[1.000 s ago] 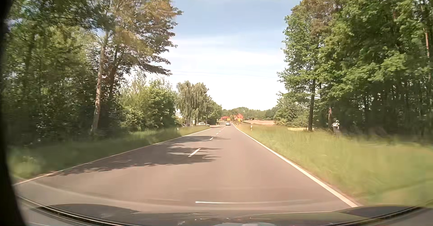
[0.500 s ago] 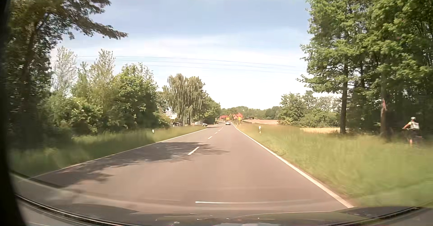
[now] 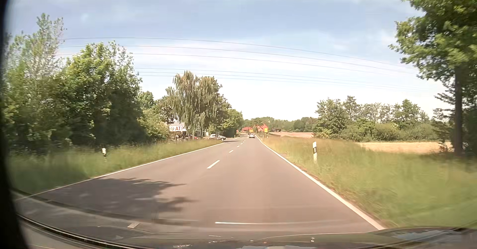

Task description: Follow the waypoints while adhering to traffic rules and regulations

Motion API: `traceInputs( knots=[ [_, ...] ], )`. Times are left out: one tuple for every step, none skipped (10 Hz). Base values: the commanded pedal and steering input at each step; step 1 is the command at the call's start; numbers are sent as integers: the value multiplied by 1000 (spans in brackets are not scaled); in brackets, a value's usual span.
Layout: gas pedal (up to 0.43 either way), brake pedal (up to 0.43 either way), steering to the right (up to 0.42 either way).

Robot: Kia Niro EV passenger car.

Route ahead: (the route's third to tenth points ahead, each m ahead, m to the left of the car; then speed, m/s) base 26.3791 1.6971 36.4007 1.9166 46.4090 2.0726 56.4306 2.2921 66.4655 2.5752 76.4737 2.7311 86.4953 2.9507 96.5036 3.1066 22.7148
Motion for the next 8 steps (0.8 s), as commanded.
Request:
traceInputs(
  knots=[
    [220, 0, -1],
    [197, 0, -1],
    [118, 0, -1],
    [98, 0, -1],
    [98, 0, -1],
    [98, 0, -1],
    [98, 0, -1],
    [98, 0, -1]
  ],
)
